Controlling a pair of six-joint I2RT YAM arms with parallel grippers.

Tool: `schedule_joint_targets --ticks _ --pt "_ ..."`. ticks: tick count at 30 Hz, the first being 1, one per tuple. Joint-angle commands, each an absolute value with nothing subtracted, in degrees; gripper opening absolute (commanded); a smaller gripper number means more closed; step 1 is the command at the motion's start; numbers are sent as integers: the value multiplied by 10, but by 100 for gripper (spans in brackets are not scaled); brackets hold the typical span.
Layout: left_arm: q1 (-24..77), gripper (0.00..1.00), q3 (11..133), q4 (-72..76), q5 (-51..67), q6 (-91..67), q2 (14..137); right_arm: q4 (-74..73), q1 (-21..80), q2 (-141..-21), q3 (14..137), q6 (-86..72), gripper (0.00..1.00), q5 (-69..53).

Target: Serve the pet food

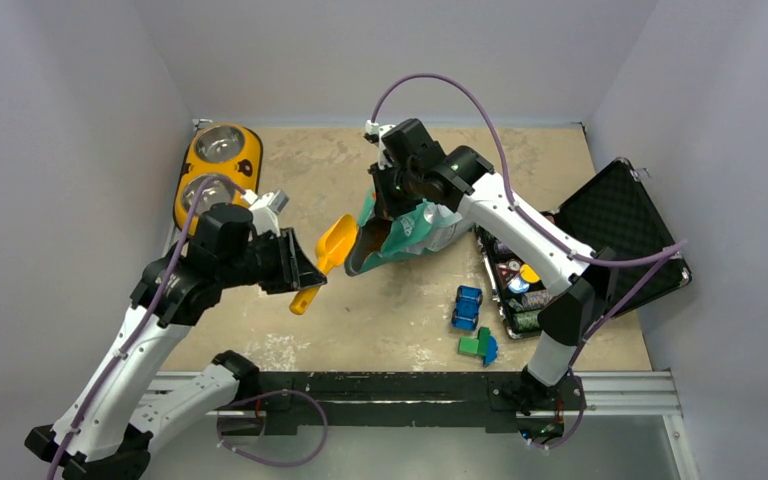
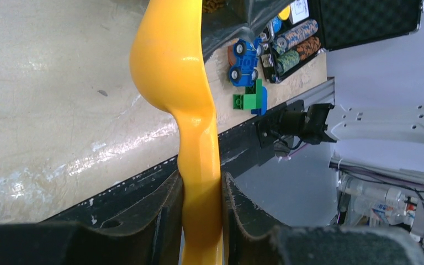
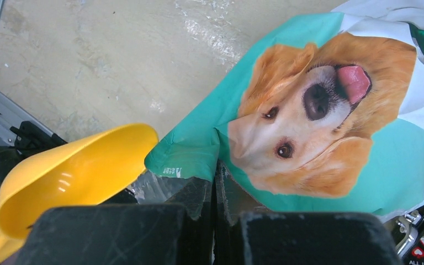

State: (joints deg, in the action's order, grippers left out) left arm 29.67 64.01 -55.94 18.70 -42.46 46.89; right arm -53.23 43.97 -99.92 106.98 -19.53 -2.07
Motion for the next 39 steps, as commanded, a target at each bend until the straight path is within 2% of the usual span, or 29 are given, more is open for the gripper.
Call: schedule_joint_targets --ticks 1,9,21,31,39 --pt "294 0 726 -645 238 -366 513 -517 426 -987 1103 -165 0 27" --pt "295 0 739 -663 313 -369 548 -516 427 -972 1099 -159 0 24" --pt "302 0 804 -731 270 -410 521 -504 430 -953 1072 -164 0 3" --pt "302 0 836 -709 288 -378 602 -503 454 -960 1096 -156 0 3" --pt "301 0 816 -680 278 -402 670 -497 459 -943 1088 -152 0 3"
